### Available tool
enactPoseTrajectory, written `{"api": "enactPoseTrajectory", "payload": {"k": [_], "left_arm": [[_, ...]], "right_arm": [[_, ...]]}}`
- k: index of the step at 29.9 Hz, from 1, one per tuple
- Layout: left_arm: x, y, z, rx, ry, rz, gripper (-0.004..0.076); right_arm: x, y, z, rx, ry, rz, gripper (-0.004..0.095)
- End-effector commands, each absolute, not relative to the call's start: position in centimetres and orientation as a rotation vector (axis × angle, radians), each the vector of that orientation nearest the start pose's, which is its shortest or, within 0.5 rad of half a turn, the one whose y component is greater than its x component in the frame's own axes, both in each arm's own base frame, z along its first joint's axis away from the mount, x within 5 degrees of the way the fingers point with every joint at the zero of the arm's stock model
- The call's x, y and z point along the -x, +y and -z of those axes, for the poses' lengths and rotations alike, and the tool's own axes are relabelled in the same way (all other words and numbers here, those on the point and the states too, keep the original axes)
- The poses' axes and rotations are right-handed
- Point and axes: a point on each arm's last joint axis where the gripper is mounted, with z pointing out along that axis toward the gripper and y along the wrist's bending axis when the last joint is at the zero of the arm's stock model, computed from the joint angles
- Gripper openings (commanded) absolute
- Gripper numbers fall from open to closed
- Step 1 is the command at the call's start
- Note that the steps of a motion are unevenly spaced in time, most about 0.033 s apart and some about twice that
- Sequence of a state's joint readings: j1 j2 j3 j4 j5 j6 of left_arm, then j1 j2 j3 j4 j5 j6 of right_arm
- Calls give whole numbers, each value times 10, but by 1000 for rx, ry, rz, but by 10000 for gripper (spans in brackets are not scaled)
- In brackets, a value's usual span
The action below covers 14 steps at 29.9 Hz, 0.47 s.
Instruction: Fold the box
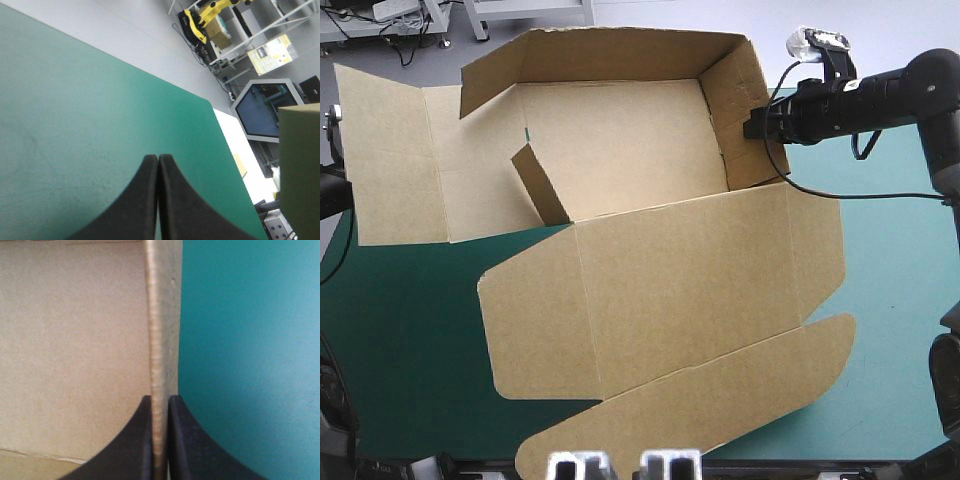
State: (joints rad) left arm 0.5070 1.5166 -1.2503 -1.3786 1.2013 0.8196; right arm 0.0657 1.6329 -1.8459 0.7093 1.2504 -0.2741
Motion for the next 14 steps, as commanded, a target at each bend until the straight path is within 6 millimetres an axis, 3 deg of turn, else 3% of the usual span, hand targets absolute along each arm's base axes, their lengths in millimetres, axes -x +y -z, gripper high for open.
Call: {"api": "enactPoseTrajectory", "payload": {"k": [1,7,14], "left_arm": [[-286,47,-406,-24,1802,1220,-8],[-273,20,-423,-121,1768,1254,-8],[-253,7,-441,-187,1728,1233,-8]], "right_arm": [[-315,79,-476,357,2163,-900,-17],[-317,79,-477,352,2135,-887,-17],[-321,76,-478,331,2115,-833,-16]]}}
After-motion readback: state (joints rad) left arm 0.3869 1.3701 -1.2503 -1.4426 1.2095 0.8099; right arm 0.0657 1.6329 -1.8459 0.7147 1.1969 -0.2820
